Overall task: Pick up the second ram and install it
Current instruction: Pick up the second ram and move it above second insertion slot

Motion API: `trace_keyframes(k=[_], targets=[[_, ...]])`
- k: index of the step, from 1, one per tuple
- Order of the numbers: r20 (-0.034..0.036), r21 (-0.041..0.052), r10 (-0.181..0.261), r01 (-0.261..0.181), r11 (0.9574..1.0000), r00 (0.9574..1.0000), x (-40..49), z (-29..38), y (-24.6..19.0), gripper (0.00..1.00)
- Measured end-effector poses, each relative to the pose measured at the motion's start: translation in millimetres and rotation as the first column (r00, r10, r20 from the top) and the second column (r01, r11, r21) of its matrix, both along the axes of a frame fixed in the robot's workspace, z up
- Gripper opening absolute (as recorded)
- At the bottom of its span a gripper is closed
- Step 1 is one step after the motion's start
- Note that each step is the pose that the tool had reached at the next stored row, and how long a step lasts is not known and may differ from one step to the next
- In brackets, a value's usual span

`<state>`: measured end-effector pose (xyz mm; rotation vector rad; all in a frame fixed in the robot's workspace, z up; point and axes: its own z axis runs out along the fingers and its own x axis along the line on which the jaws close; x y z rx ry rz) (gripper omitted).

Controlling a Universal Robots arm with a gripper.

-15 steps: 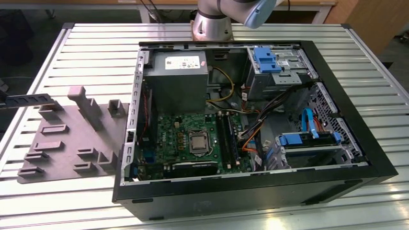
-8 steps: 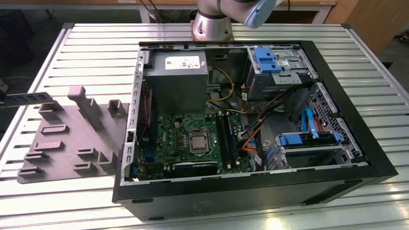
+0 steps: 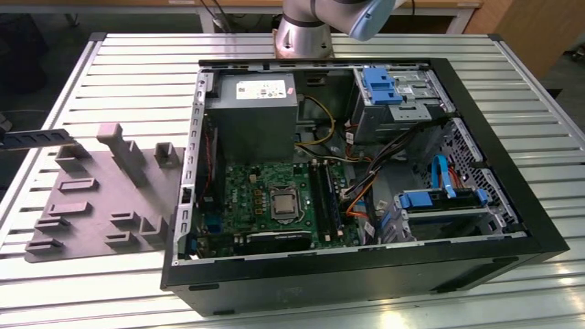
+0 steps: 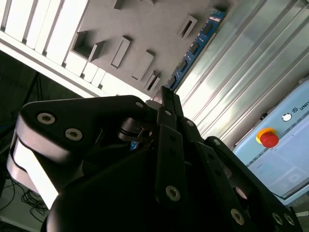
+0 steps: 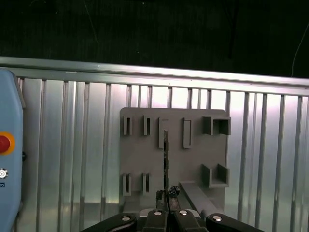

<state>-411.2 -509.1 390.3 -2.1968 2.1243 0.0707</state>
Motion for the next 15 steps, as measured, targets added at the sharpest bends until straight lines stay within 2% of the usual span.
trace_keyframes(k=[15], targets=[[0.0048, 0.0039, 0.000, 0.000, 1.0000, 1.0000, 0.0, 11.2, 0.1, 0.12]])
